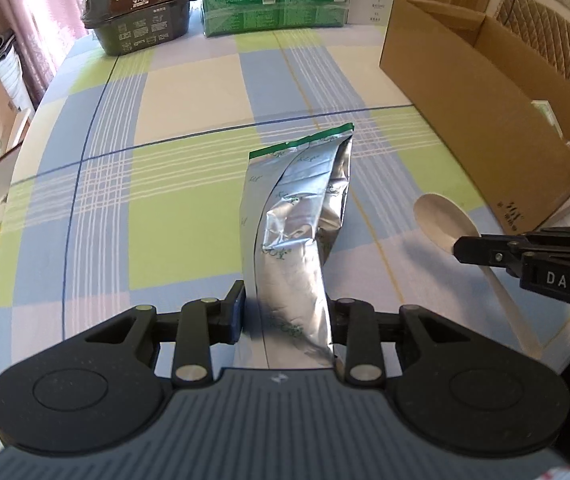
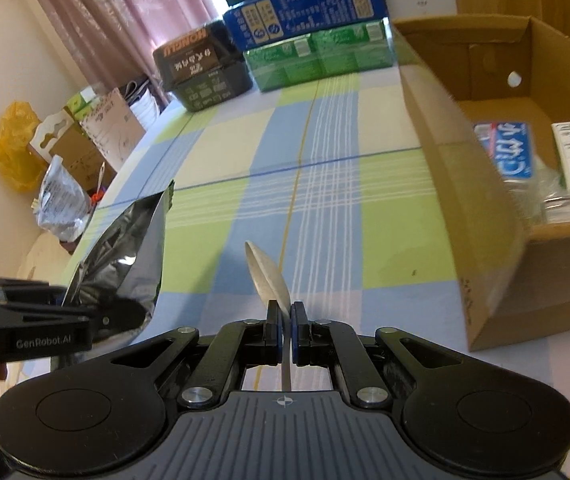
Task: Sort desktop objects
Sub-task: 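Lift the foil bag and spoon and carry both toward the cardboard box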
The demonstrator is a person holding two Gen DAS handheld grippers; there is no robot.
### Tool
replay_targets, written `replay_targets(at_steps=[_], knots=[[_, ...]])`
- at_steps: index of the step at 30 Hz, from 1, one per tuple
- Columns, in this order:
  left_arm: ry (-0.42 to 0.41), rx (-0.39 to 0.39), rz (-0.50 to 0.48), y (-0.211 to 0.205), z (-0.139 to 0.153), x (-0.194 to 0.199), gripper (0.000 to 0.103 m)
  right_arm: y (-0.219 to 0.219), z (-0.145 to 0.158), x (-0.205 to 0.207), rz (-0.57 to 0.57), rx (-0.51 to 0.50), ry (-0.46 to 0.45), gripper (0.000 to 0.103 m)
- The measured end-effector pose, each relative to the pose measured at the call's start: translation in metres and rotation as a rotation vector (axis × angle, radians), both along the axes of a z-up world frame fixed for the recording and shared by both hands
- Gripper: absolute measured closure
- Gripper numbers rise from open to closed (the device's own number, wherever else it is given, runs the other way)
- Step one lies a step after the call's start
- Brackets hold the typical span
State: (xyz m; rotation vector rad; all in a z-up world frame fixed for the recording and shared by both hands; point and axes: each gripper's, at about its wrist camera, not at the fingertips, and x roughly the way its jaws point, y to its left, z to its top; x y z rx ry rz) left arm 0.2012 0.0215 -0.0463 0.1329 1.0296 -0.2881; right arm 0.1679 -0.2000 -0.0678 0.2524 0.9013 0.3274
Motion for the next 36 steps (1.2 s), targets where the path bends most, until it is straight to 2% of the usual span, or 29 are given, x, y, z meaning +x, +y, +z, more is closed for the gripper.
replay_targets(at_steps=[19, 36], knots=[[-0.054, -0.045, 0.020, -0.025, 0.040, -0.044, 0.076, -0.019, 0.038, -0.033, -0.044, 0.000, -0.067, 0.102], [-0.109, -0.081, -0.071, -0.071, 0.069, -0.074, 0.076, -0.071, 0.090, -0.067, -0.142, 0.003, -0.153, 0.102]])
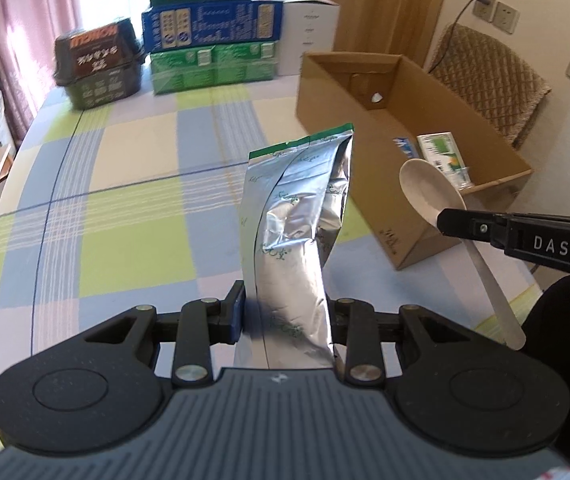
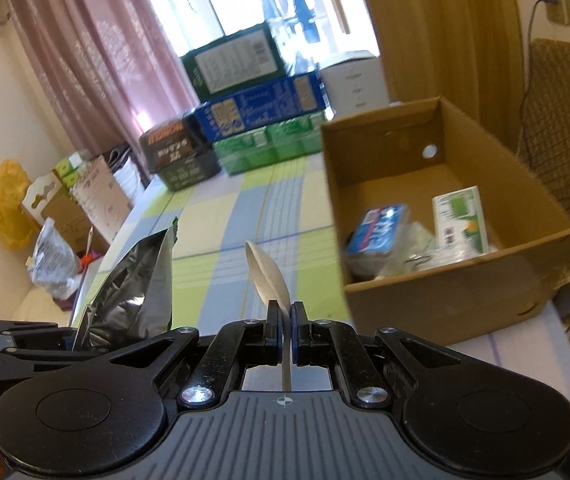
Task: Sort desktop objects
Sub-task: 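Lift the foil bag and spoon and carry both toward the cardboard box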
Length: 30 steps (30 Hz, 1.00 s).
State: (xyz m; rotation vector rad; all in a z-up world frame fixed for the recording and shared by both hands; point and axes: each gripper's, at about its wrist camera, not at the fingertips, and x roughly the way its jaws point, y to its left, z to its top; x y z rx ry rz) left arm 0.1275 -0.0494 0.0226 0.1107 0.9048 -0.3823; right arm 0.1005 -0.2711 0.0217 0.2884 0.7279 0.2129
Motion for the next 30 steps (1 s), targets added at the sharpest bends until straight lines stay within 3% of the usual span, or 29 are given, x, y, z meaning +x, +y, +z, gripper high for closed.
replay_targets(at_steps=[13, 30], knots=[[-0.035, -0.031, -0.099, -0.060, 0.023, -0.008, 0.076, -0.065, 0.024, -0.007, -0.136, -0.007, -0.048, 0.102], [-0.025, -0.050, -0.177, -0.132, 0.034, -0.011, 0.076, -0.129, 0.026, -0.001, -0.217, 0.026, -0.067, 0.102]])
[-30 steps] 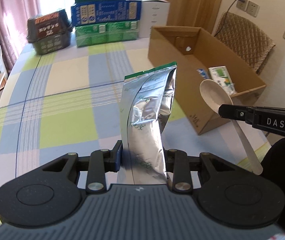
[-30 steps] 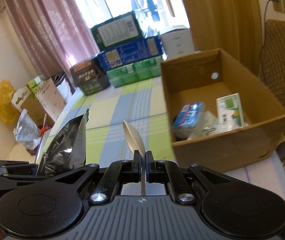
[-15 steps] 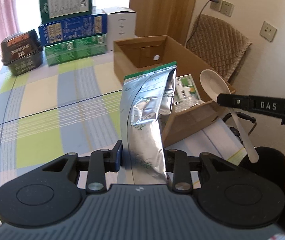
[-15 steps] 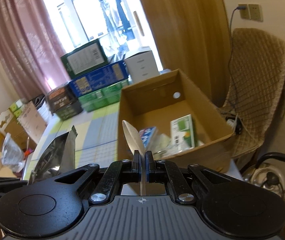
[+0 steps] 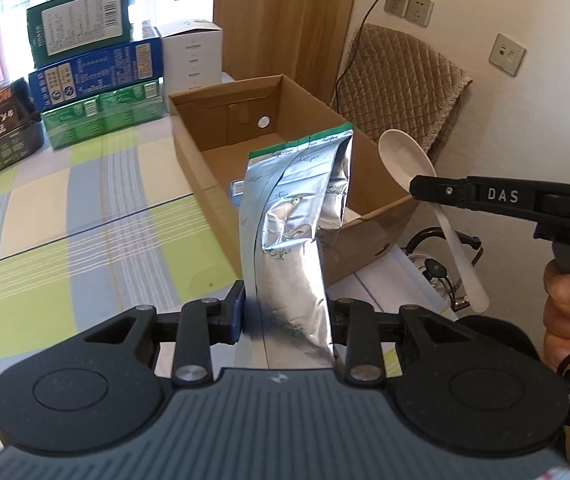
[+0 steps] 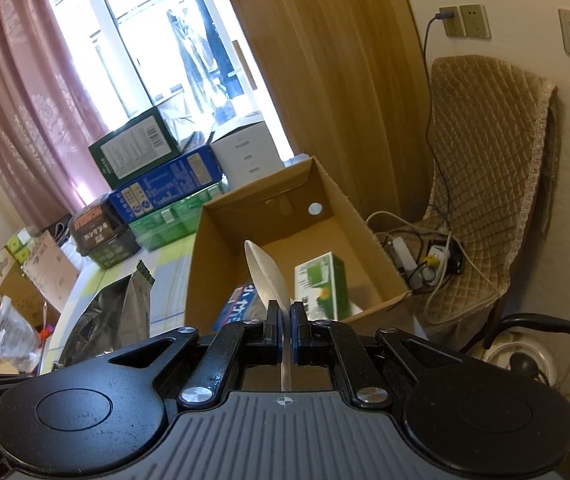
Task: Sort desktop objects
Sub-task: 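Lift the foil bag and spoon and carry both toward the cardboard box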
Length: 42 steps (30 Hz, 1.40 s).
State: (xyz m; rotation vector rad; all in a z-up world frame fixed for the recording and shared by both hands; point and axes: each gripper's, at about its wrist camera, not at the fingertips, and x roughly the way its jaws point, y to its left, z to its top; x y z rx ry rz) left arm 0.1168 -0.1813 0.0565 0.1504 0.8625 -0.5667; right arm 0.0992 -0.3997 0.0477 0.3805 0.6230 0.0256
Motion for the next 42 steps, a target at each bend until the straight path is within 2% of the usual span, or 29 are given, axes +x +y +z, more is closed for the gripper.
replay_targets(at_steps=[16, 42], knots=[[0.006, -0.025, -0.011, -0.042, 0.004, 0.026, 0.076, -0.017, 0.000, 0.037, 0.008, -0.042, 0.010, 0.102], [0.016, -0.072, 0.020, -0.056, 0.010, 0.089, 0.076, -0.012, -0.005, 0.099, 0.063, -0.104, 0.027, 0.102]])
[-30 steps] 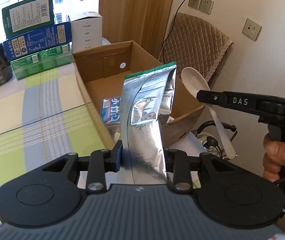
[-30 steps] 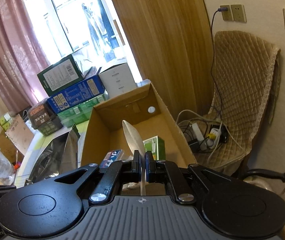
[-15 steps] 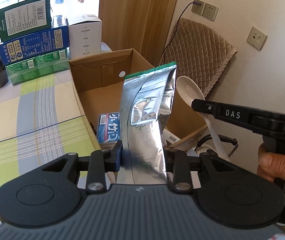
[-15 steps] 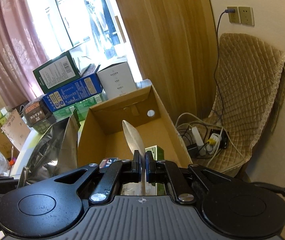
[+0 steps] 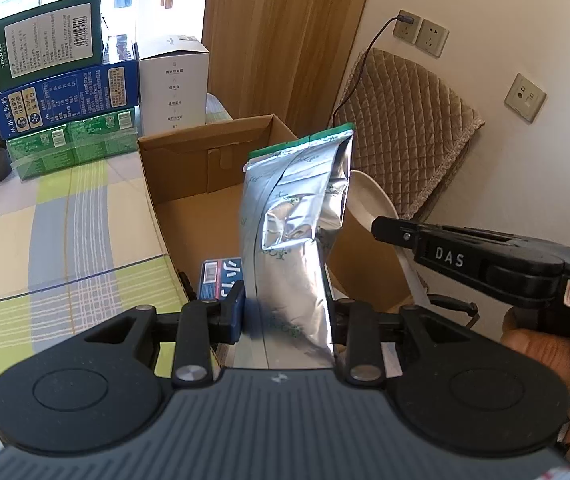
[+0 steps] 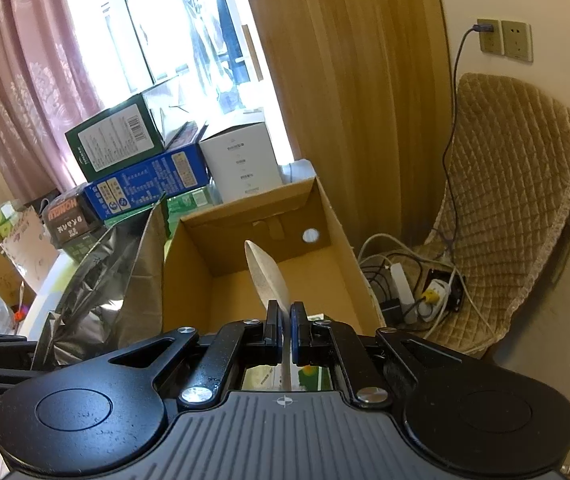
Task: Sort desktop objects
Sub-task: 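Lift the foil bag and spoon and carry both toward the cardboard box, then open the left tool to drop the foil bag while the right tool releases the spoon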
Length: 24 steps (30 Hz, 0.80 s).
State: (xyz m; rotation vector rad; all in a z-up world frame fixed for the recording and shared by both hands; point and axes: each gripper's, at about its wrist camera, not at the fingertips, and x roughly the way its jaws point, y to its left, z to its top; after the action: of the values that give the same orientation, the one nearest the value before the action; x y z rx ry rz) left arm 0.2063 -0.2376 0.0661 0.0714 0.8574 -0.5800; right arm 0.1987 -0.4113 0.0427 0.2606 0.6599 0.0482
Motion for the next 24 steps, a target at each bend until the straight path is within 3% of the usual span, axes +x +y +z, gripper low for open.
replay_targets(at_steps=[24], knots=[[0.019, -0.025, 0.038, -0.012, -0.001, 0.055, 0.076, -0.007, -0.003, 0.048, 0.015, -0.033, 0.010, 0.102]])
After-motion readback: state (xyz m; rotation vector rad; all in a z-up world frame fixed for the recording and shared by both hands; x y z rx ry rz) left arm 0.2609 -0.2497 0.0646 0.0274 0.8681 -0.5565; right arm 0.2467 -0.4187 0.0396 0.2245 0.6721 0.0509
